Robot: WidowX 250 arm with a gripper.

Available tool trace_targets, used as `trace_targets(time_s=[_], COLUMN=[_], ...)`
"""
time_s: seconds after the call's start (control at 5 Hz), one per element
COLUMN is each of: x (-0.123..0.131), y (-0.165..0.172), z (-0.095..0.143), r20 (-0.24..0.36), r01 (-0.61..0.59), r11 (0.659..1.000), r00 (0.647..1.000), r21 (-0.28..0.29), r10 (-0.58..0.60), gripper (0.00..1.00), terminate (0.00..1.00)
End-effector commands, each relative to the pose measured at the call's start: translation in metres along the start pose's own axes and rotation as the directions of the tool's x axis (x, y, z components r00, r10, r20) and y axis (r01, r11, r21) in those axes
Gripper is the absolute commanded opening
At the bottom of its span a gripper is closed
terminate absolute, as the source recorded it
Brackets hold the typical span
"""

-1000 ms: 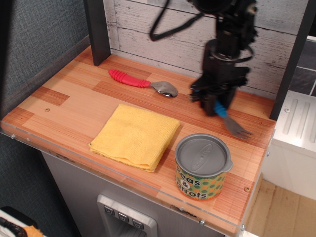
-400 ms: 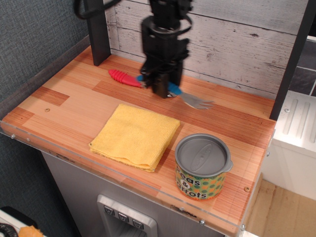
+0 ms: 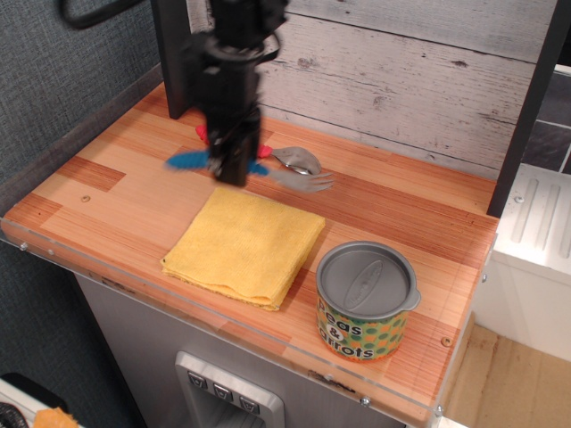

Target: Move fork to left of yellow cloth, pointed up and down.

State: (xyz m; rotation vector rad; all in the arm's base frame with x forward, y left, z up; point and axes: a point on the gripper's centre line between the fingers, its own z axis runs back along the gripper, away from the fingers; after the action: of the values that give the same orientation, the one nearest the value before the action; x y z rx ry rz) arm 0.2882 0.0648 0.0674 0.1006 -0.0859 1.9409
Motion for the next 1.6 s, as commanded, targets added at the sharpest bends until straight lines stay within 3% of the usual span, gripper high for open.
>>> trace_targets(time_s=[0.0,0.4,0.6,1.0,1.4], x=[0.020,0.033,0.039,0.054,0.070], y=[0.019,0.012,0.012,0.006,0.000], z=[0.004,-0.002,-0.007,-0.017,-0.032], r20=[-0.093,-0.104,-0.076,-0.084,-0.121], r01=[-0.383,-0.615,-0.706,-0.794,-0.781], r11=[0.924,0.788,0.708,0.607,0.625], r00=[0.920,0.782,0.705,0.604,0.622], r21=[-0.008,0.027,0.027,0.022,-0.020], r10=[0.381,0.614,0.706,0.793,0.773], gripper=[0.00,0.00,0.00,0.00,0.00], terminate=[0.00,0.00,0.00,0.00,0.00])
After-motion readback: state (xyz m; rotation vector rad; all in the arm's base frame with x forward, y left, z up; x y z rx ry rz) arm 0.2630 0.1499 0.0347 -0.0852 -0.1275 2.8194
